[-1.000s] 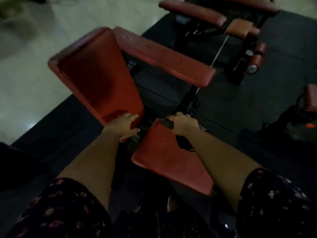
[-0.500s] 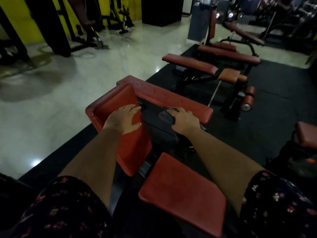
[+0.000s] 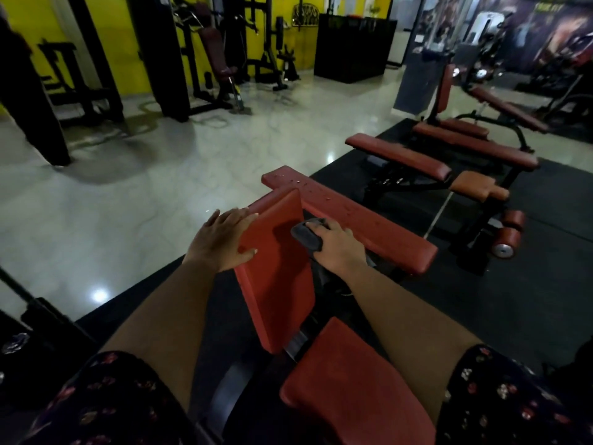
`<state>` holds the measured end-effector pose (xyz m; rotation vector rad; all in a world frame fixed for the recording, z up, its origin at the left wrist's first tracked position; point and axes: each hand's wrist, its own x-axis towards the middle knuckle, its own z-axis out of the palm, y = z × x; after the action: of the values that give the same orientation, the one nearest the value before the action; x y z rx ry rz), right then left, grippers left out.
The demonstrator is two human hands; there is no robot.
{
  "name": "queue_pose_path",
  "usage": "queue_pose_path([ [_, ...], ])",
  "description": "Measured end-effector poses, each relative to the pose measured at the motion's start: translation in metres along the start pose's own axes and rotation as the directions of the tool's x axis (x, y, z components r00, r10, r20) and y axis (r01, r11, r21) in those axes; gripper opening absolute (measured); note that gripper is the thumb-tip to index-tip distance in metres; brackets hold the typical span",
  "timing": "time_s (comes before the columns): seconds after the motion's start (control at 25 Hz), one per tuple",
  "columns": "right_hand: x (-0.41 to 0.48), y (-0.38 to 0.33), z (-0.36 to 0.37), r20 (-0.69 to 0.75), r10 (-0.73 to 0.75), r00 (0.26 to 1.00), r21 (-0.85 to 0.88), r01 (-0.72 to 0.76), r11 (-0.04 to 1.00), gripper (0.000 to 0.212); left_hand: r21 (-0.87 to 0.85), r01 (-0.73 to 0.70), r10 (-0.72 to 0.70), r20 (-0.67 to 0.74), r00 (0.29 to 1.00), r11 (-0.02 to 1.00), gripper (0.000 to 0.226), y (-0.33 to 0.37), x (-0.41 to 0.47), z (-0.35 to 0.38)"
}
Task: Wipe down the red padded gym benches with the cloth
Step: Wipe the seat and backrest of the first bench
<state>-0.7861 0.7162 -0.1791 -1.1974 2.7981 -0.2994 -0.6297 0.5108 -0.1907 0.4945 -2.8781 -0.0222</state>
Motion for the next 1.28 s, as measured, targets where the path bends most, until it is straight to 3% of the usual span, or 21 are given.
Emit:
queue_pose_path([
  [0.12, 0.016, -0.014, 0.013, 0.006, -0.098, 0.995, 0.000, 0.098, 0.995, 0.071, 0.011, 0.078, -0.078, 0.002, 0.997, 0.997, 0.091, -0.005, 0.004, 0.009],
  [0.36, 0.056, -0.017, 0.034, -0.036, -0.340, 0.940, -0.067, 0.337, 0.939, 0.078, 0.131, 0.289, -0.308, 0.161, 0.938, 0.948, 0.115, -0.013, 0.022, 0.035],
  [0.48, 0.082, -0.012, 0.039, -0.050, -0.532, 0.845, -0.210, 0.512, 0.833, 0.080, 0.150, 0.376, -0.401, 0.208, 0.892, 0.915, 0.119, -0.019, 0.026, 0.045],
  [0.64, 0.106, -0.015, 0.059, -0.155, -0.762, 0.628, -0.317, 0.699, 0.641, 0.080, 0.098, 0.431, -0.442, 0.183, 0.878, 0.897, 0.117, -0.018, 0.020, 0.057],
  [0.8, 0.119, -0.029, 0.084, -0.203, -0.821, 0.533, -0.270, 0.776, 0.571, 0.063, 0.016, 0.502, -0.500, 0.115, 0.858, 0.865, 0.105, -0.014, 0.025, 0.067],
  [1.0, 0.122, -0.044, 0.105, -0.220, -0.807, 0.548, -0.156, 0.797, 0.583, 0.071, -0.226, 0.568, -0.583, 0.002, 0.813, 0.792, 0.097, -0.011, 0.023, 0.095],
  [1.2, 0.123, -0.047, 0.128, -0.353, -0.772, 0.528, -0.122, 0.793, 0.597, 0.073, -0.388, 0.465, -0.564, -0.192, 0.803, 0.795, 0.097, -0.002, 0.023, 0.108],
  [1.28, 0.132, -0.043, 0.143, -0.439, -0.772, 0.459, -0.172, 0.801, 0.574, 0.068, -0.488, 0.401, -0.563, -0.248, 0.788, 0.775, 0.091, -0.001, 0.021, 0.115],
])
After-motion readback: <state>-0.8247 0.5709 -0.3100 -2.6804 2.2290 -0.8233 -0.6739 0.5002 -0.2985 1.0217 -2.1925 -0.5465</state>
